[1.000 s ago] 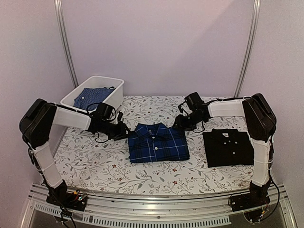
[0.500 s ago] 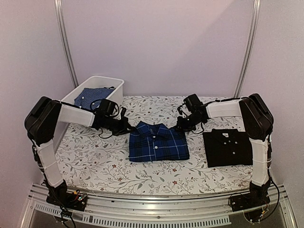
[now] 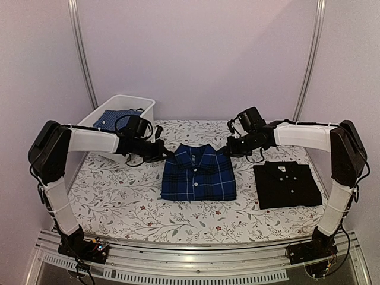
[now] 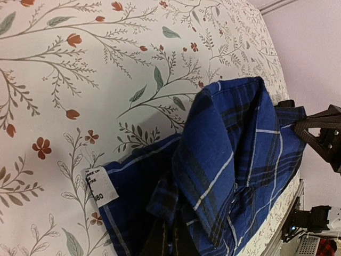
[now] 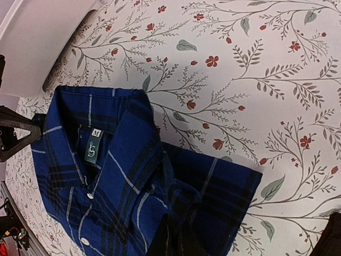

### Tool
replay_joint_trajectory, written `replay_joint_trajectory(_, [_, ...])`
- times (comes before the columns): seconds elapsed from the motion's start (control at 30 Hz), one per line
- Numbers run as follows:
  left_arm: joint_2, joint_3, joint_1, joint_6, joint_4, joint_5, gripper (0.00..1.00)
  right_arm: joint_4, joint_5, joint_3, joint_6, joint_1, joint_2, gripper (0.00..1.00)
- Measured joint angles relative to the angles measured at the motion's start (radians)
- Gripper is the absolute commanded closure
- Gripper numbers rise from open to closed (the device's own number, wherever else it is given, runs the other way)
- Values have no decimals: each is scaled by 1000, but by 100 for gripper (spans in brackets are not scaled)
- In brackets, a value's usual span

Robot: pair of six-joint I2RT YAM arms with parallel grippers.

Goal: Fold and stack the long sleeve shirts
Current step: Smooth out the square-folded shirt at the center of the board.

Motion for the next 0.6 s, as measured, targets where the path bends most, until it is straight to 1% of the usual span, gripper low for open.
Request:
replay_joint_trajectory(0.17, [4,66,-8,15,-23,2,100,3,36,-93,23,5,-74,93])
replay_joint_trajectory(0.27, [52,129,-8,24,-24,4,99,13,55,-140,37,-1,-77,92])
replay_joint_trajectory(0.37, [138,178,-8,37,-23,6,90,22,62,-184,44,-19,-68,92])
replay_joint_trajectory(0.5, [256,215,0,60,-40,8,79,45,67,-186,44,-49,-7,92])
replay_joint_trajectory(0.57, [287,223,5,65,-61,8,75,49,73,-188,43,-55,20,92])
replay_joint_trajectory(0.6, [291,228,7,71,-72,9,70,48,74,-190,43,-55,24,92])
